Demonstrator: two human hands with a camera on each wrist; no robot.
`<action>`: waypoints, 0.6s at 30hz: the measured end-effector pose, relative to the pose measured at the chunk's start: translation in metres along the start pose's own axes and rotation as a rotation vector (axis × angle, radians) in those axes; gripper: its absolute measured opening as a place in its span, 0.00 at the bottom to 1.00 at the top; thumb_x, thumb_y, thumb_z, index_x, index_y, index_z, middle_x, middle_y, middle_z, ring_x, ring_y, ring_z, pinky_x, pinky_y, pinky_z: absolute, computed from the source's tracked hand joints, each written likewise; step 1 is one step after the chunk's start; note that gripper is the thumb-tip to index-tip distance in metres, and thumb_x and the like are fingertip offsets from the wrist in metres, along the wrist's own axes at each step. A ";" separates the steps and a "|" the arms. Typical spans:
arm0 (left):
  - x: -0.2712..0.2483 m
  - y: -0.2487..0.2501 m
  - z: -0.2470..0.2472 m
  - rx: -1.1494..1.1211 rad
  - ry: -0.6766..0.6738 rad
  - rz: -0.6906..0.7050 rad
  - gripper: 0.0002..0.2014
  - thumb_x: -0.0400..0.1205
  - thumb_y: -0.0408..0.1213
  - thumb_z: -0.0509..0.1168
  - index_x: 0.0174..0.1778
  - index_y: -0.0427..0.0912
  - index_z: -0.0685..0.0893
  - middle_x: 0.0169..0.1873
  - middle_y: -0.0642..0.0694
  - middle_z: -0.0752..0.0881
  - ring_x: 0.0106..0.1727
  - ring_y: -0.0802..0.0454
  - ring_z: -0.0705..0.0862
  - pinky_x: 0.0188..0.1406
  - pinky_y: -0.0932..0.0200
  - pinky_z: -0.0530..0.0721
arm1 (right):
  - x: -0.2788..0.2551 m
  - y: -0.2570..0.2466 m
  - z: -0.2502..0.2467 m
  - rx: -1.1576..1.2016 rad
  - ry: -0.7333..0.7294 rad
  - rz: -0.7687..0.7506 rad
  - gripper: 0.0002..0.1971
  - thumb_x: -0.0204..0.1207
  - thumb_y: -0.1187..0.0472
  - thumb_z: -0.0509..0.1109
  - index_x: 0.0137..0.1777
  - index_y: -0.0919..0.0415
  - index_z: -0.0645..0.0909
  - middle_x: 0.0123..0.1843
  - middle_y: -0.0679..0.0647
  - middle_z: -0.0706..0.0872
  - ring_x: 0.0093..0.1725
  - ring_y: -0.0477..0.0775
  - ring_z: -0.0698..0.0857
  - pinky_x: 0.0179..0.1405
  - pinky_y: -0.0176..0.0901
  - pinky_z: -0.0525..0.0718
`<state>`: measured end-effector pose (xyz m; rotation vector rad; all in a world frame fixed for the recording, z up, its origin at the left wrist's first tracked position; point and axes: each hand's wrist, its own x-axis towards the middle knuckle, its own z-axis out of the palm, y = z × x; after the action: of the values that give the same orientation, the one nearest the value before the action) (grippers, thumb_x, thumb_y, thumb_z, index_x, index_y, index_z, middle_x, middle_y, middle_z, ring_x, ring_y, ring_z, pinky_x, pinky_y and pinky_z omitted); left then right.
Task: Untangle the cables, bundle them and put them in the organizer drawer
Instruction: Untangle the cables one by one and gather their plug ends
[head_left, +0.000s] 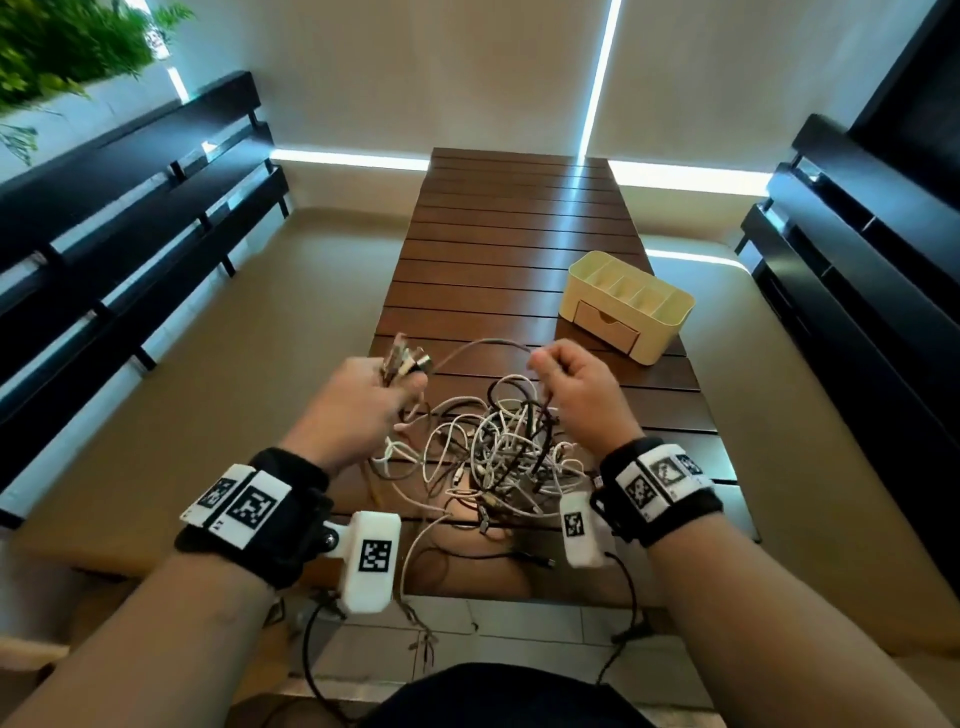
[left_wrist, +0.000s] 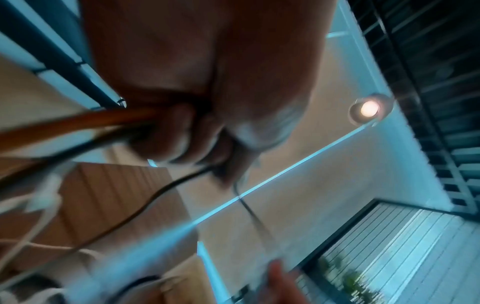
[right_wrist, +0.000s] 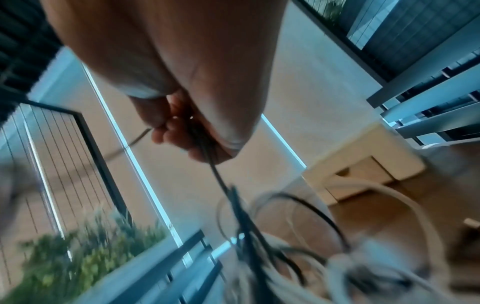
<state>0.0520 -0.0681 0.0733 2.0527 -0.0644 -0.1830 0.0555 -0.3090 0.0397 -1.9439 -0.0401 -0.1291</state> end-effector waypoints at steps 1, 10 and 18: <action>-0.003 -0.005 0.003 0.123 -0.079 -0.052 0.15 0.87 0.45 0.65 0.41 0.38 0.87 0.21 0.57 0.77 0.24 0.57 0.72 0.27 0.57 0.69 | 0.006 -0.014 -0.008 0.032 0.057 -0.062 0.09 0.86 0.56 0.66 0.43 0.49 0.82 0.31 0.40 0.81 0.30 0.41 0.75 0.36 0.39 0.78; -0.011 0.006 0.011 -0.002 0.094 0.087 0.16 0.87 0.42 0.66 0.37 0.36 0.80 0.25 0.51 0.72 0.22 0.59 0.66 0.26 0.61 0.68 | 0.003 -0.039 -0.005 -0.192 -0.156 -0.174 0.03 0.81 0.58 0.73 0.45 0.51 0.85 0.40 0.51 0.88 0.38 0.53 0.83 0.39 0.41 0.83; -0.006 0.023 0.033 -0.016 -0.161 0.248 0.11 0.86 0.40 0.67 0.37 0.47 0.81 0.19 0.58 0.76 0.22 0.61 0.70 0.24 0.65 0.69 | -0.003 -0.036 0.005 -0.032 -0.098 -0.209 0.04 0.81 0.59 0.73 0.45 0.52 0.86 0.37 0.44 0.85 0.38 0.45 0.81 0.43 0.44 0.81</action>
<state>0.0415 -0.1065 0.0789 1.9910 -0.4129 -0.1926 0.0499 -0.2914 0.0713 -1.9733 -0.3085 -0.1732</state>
